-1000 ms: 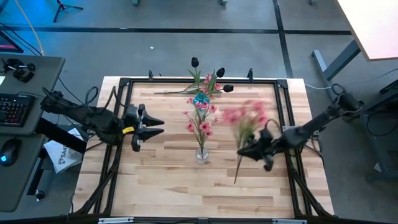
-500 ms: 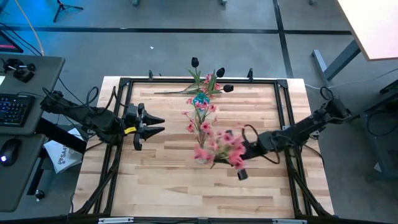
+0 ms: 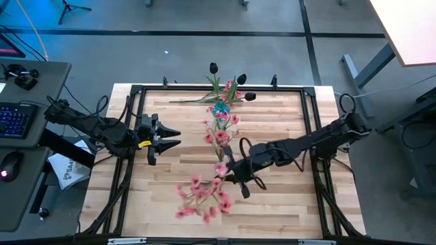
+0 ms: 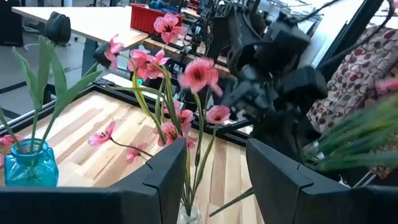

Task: Sort flowers into vase by color
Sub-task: Put the bottom pink flower into the transparent vase

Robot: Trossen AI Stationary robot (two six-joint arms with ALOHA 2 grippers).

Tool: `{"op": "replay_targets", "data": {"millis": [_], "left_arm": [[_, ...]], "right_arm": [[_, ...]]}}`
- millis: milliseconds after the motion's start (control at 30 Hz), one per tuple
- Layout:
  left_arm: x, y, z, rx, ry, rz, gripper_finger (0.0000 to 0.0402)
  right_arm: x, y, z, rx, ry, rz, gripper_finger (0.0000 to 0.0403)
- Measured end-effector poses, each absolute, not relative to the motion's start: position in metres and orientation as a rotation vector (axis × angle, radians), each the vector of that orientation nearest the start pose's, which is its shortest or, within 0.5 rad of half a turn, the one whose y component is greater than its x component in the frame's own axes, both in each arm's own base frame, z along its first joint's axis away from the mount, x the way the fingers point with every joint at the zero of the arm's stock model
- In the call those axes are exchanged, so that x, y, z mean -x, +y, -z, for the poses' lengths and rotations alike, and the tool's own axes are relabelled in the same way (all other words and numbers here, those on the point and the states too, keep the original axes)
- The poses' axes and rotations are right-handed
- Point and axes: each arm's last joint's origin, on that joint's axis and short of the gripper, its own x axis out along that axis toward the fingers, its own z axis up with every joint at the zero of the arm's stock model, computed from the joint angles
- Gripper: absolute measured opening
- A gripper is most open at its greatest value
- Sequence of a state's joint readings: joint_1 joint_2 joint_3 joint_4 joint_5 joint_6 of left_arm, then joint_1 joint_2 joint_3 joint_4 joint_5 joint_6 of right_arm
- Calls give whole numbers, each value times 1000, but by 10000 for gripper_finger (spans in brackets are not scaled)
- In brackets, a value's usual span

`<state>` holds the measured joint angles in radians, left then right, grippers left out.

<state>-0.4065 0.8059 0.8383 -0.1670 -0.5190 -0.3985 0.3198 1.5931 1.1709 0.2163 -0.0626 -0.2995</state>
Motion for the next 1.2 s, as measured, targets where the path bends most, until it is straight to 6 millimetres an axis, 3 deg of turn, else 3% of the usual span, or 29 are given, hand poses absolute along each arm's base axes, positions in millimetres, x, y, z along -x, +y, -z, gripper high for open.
{"op": "replay_targets", "data": {"millis": [467,1067,1200], "left_arm": [[-163,-55,-346,323,126,-137,154],[-163,-55,-345,319,135,-139,154],[-163,-55,-345,320,135,-139,154]], "right_arm": [[-355,97,-301,343,187,-325,0],[-356,91,-297,183,255,-297,9],[-356,89,-297,138,266,-207,21]]}}
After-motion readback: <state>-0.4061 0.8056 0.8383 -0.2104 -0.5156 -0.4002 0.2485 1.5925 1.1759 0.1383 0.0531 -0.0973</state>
